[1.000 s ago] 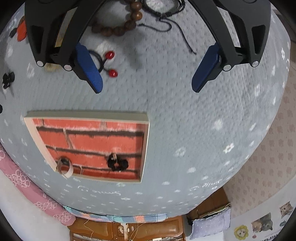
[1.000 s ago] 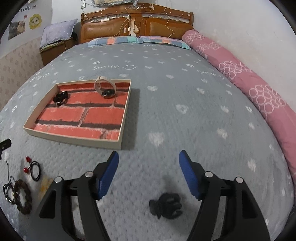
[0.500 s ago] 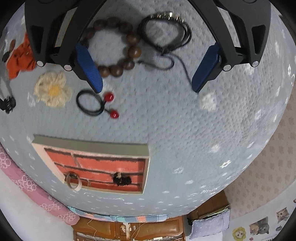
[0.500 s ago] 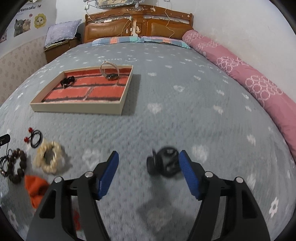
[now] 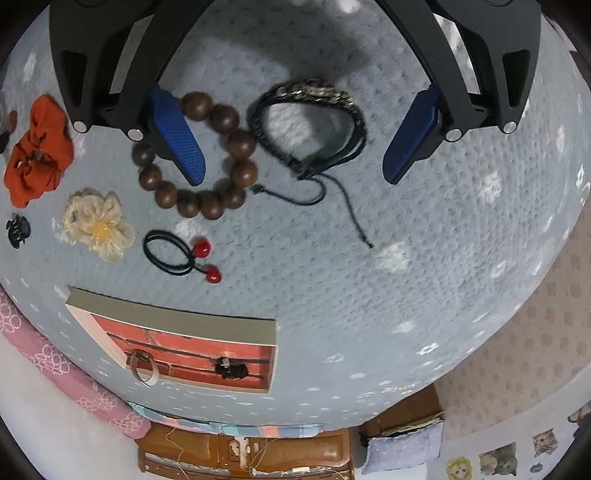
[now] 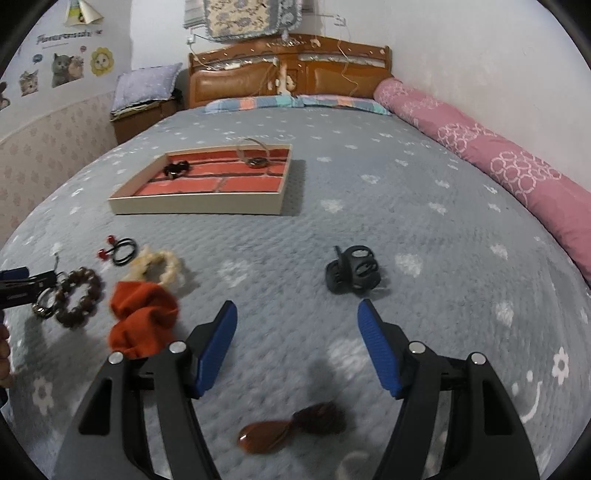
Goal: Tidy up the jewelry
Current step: 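Move both grippers back toward the remaining jewelry beside the tray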
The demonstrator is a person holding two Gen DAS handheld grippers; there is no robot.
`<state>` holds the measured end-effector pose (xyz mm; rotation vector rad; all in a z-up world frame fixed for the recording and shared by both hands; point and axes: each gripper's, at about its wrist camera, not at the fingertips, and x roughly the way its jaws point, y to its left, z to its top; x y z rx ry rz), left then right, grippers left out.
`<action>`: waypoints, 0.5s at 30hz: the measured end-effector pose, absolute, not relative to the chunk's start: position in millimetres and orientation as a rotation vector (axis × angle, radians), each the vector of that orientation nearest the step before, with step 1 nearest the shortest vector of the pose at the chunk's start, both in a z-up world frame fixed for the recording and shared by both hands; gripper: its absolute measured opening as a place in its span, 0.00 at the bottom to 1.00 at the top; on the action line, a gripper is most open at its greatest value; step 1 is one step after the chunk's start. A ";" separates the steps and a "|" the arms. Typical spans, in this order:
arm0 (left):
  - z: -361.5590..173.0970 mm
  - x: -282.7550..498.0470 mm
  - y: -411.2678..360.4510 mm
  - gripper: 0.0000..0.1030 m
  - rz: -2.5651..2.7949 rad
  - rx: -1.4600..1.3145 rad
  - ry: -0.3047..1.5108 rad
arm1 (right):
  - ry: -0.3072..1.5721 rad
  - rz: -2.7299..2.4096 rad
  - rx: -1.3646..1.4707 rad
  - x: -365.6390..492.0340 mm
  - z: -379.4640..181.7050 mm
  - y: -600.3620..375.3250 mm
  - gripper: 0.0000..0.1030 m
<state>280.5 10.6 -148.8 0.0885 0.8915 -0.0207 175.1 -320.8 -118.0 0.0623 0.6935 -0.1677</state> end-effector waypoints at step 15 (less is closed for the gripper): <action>-158.0 266.7 50.6 0.91 0.006 0.079 0.892 | 0.665 -0.129 0.101 158.1 -122.7 -273.1 0.69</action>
